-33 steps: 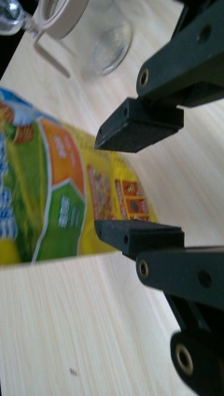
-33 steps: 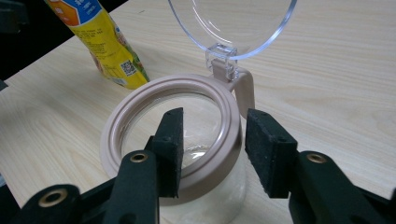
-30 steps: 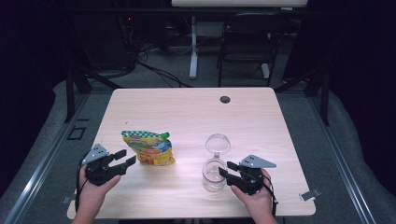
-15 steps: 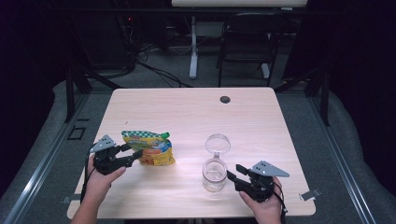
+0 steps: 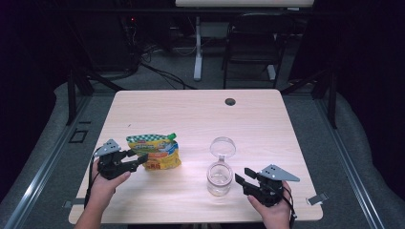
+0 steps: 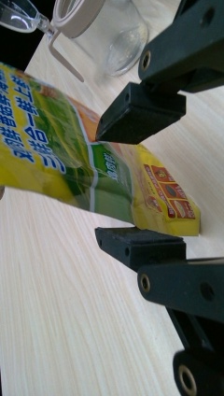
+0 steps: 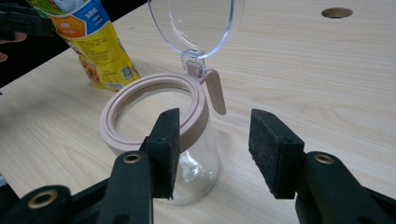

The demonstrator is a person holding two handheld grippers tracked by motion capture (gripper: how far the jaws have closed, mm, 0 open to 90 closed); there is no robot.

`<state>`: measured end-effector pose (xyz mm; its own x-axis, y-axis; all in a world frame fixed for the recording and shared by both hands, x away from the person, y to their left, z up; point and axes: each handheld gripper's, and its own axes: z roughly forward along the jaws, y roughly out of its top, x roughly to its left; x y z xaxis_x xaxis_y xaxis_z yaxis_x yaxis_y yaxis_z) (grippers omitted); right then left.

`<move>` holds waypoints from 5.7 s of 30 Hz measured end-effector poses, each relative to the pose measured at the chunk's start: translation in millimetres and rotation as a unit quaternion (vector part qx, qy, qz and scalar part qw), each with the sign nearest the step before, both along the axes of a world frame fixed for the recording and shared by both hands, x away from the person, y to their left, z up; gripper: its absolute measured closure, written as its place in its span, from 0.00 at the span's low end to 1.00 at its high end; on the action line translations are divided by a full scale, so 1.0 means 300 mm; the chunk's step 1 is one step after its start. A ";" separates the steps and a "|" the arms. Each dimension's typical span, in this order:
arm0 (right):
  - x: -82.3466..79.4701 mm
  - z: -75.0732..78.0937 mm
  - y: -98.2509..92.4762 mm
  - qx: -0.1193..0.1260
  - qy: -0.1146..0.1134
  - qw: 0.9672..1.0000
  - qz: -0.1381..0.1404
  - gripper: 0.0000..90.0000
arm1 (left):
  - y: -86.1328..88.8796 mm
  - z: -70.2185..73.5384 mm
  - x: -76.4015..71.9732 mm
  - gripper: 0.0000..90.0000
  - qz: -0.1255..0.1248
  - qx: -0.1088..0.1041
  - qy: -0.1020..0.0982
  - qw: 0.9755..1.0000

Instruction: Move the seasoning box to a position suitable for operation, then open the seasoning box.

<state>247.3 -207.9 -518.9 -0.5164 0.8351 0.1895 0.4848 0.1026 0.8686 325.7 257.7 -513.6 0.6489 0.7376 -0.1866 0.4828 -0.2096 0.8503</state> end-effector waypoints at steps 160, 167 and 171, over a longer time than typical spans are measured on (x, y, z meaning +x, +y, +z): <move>0.019 0.002 -0.021 -0.009 -0.005 1.000 0.009 0.59 | -0.223 -0.235 -0.022 0.56 -0.058 -0.019 0.048 0.997; 0.018 0.002 -0.025 -0.007 -0.004 1.000 0.006 0.59 | -0.227 -0.233 -0.024 0.62 -0.053 -0.013 0.045 0.997; 0.018 0.002 -0.026 -0.007 -0.004 1.000 0.006 0.59 | -0.228 -0.229 -0.027 0.64 -0.051 -0.005 0.042 0.998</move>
